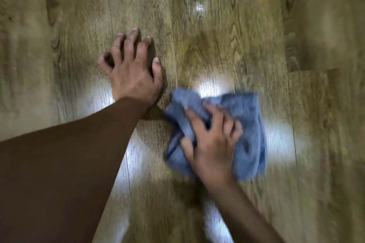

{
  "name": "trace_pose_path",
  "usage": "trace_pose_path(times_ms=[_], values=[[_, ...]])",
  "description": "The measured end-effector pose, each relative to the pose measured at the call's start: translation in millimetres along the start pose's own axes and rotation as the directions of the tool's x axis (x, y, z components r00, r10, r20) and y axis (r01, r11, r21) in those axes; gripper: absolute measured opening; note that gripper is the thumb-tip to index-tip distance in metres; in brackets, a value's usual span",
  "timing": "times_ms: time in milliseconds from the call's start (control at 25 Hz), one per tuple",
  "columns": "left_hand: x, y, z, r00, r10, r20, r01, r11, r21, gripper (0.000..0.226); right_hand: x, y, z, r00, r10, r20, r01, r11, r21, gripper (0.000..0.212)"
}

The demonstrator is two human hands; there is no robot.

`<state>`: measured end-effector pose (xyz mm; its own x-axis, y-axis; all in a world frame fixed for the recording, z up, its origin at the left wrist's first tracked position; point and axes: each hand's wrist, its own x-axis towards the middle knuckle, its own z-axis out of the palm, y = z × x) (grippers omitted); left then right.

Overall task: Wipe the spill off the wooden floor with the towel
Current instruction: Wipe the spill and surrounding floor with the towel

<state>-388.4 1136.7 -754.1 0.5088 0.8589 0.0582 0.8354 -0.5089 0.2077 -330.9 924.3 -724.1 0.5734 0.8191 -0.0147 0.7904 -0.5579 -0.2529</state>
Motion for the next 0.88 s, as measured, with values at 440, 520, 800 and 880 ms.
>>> trace_pose_path(times_ms=[440, 520, 800, 880], values=[[1.4, -1.8, 1.4, 1.0, 0.007, -0.01, -0.008, 0.999, -0.035, 0.049, 135.1, 23.5, -7.3, 0.982, 0.153, -0.113, -0.16, 0.986, -0.053, 0.05], [1.9, -0.9, 1.2, 1.0, -0.001, 0.006, 0.001, 1.0, -0.024, 0.05, 202.1, 27.8, -7.8, 0.952, 0.245, -0.183, -0.262, 0.962, -0.077, 0.048], [1.4, 2.2, -4.2, 0.996, -0.008, 0.094, 0.013, 0.999, -0.051, 0.053, 243.2, 30.7, -5.3, 0.922, 0.32, -0.219, -0.349, 0.931, -0.109, 0.049], [3.2, 2.4, -5.0, 0.988, -0.014, 0.153, 0.02, 0.999, -0.042, 0.056, 244.7, 28.7, -5.1, 0.929, 0.312, -0.201, -0.332, 0.94, -0.079, 0.048]])
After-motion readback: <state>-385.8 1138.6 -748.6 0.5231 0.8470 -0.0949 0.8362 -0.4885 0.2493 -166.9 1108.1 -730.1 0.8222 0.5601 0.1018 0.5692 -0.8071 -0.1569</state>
